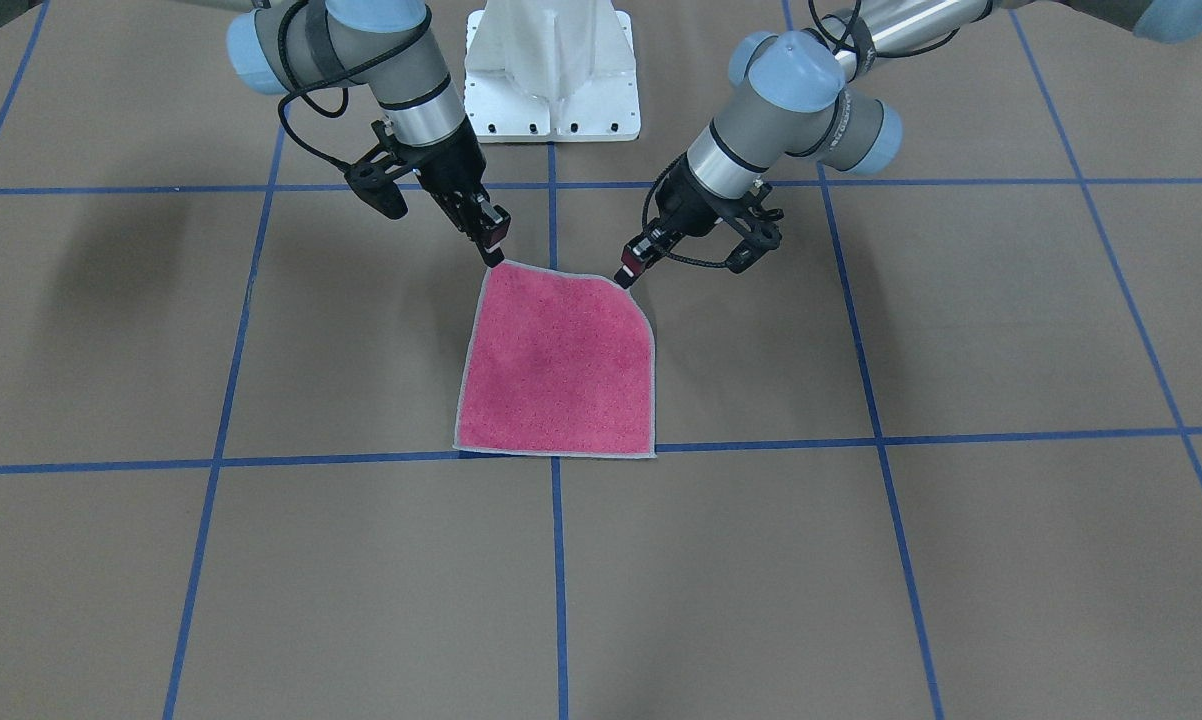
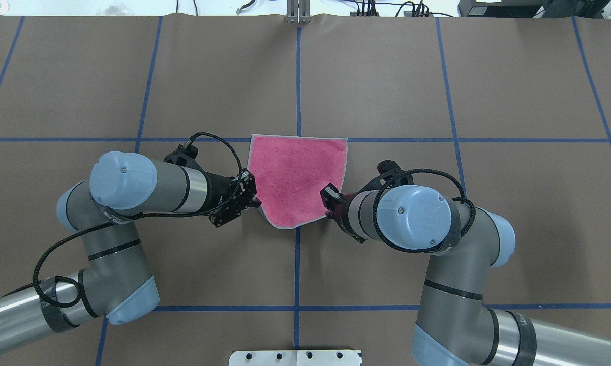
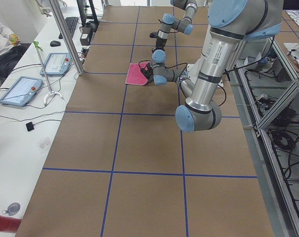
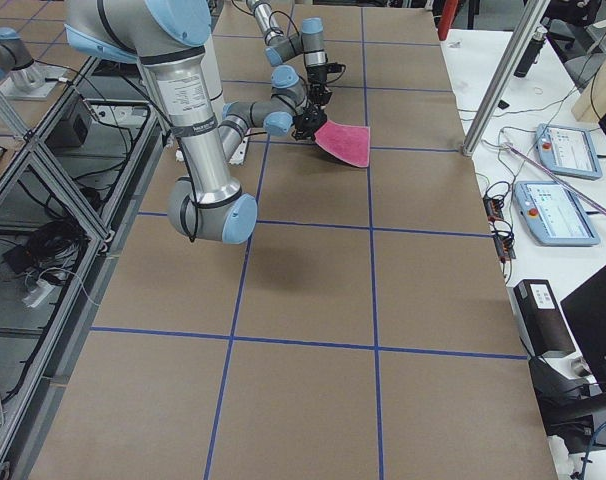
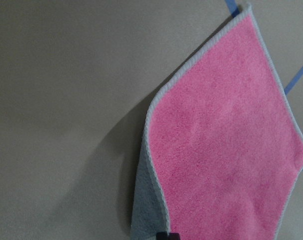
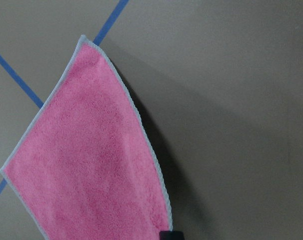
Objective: Fold towel twice with both arms
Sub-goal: 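Carry both held corners away from the robot over the towel's far half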
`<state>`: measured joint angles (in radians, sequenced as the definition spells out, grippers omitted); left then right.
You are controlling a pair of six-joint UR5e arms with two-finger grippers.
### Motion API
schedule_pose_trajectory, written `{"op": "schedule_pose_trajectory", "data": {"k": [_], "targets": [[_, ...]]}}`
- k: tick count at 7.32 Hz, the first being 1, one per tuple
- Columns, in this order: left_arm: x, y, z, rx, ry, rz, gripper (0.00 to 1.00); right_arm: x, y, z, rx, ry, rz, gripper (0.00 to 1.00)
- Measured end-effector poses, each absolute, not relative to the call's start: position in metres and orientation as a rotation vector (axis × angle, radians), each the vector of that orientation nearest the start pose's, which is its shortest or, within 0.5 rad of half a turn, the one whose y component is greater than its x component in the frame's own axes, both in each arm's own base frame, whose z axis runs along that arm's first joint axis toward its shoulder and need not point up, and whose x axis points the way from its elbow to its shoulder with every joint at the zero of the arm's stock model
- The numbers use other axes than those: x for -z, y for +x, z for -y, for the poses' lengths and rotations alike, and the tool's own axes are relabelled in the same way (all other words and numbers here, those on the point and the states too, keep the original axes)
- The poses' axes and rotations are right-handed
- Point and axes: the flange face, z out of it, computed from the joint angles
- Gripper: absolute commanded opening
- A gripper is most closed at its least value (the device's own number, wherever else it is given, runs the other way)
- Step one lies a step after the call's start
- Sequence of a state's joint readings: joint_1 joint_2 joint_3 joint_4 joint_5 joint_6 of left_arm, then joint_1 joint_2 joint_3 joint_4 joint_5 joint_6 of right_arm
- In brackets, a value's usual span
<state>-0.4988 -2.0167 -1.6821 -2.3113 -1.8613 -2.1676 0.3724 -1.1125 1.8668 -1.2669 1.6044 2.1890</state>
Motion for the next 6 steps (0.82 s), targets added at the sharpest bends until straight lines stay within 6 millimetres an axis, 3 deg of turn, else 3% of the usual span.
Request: {"op": "schedule_pose_trajectory", "data": {"k": [6], "targets": [[-0.265,0.489,0.426,0.795,-0.283,-1.301,0.00,-0.244,-0.507,0.370,-0.914,-0.130,1.077,0.00]]}}
